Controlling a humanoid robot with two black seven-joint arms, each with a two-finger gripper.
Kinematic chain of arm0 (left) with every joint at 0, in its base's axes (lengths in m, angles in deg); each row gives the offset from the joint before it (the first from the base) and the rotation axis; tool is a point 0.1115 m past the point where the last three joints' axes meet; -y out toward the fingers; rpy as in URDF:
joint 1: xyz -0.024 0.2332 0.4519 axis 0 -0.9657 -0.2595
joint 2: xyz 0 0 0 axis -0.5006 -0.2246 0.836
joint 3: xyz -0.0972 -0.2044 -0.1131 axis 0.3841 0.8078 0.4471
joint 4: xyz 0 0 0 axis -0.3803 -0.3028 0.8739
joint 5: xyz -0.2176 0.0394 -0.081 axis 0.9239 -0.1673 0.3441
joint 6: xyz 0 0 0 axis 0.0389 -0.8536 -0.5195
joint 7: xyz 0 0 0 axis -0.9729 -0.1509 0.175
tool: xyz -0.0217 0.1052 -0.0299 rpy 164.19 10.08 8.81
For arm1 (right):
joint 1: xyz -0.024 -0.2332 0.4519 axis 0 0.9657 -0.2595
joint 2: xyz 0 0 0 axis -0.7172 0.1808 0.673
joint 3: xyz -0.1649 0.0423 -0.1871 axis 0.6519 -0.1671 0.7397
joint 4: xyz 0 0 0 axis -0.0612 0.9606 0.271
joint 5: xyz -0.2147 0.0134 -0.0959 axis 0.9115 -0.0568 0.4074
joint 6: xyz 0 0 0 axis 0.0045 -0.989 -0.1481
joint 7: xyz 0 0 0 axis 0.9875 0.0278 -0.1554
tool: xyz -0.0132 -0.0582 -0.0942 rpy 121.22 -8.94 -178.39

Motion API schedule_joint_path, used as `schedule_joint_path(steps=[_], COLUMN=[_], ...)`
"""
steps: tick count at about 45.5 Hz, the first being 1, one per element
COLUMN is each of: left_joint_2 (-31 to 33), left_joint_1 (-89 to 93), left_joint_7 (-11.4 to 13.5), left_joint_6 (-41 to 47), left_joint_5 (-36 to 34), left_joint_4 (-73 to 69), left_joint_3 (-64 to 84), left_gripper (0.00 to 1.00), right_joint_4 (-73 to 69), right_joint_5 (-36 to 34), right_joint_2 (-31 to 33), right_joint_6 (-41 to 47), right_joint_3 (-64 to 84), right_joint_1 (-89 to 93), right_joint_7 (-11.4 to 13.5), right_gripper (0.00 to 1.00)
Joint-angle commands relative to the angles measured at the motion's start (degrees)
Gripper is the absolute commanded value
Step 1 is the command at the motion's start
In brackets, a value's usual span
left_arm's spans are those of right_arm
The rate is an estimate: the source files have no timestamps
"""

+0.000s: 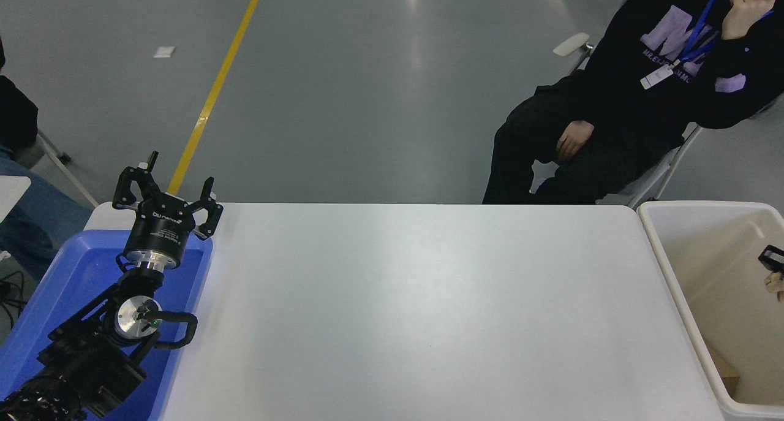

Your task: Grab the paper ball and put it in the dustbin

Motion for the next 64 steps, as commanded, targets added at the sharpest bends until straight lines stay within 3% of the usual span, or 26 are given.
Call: schedule_joint_path(steps=[1, 49, 50, 52, 55, 56, 64], left_joint_2=[0.0, 0.0, 0.0, 0.0, 0.0, 0.0, 0.0], left_joint_1=[0.0, 0.0, 0.0, 0.0, 0.0, 0.0, 0.0], left_joint_7=[0.0, 0.0, 0.0, 0.0, 0.0, 0.0, 0.0], left_joint_6=[0.0, 0.0, 0.0, 0.0, 0.0, 0.0, 0.0], left_joint_5=[0.0, 0.0, 0.0, 0.0, 0.0, 0.0, 0.0], left_joint_4=[0.1, 0.0, 0.0, 0.0, 0.0, 0.0, 0.0], left_joint_3=[0.0, 0.0, 0.0, 0.0, 0.0, 0.0, 0.0], left_gripper=[0.98, 0.98, 0.98, 0.98, 0.98, 0.98, 0.98], right_joint_4=[12.8, 13.2, 13.3, 13.3, 13.3, 13.2, 12.5], right_joint_5=[0.1, -0.3, -0.3, -0.3, -0.3, -0.3, -0.3], right_joint_2=[-7.3, -7.2, -7.2, -7.2, -7.2, -7.2, -7.2], right_joint_6=[-1.5, -4.4, -4.5, -4.8, -6.8, -7.8, -11.3], right_joint_3=[-4.0, -6.3, -6.3, -6.4, -6.5, -6.5, -6.5], right_joint_1=[9.2, 10.3, 10.2, 9.9, 9.6, 9.6, 9.9], right_joint_7=[0.1, 0.1, 0.1, 0.1, 0.1, 0.1, 0.1], right_gripper=[0.0, 0.0, 0.05, 0.27, 0.75, 0.85, 0.89])
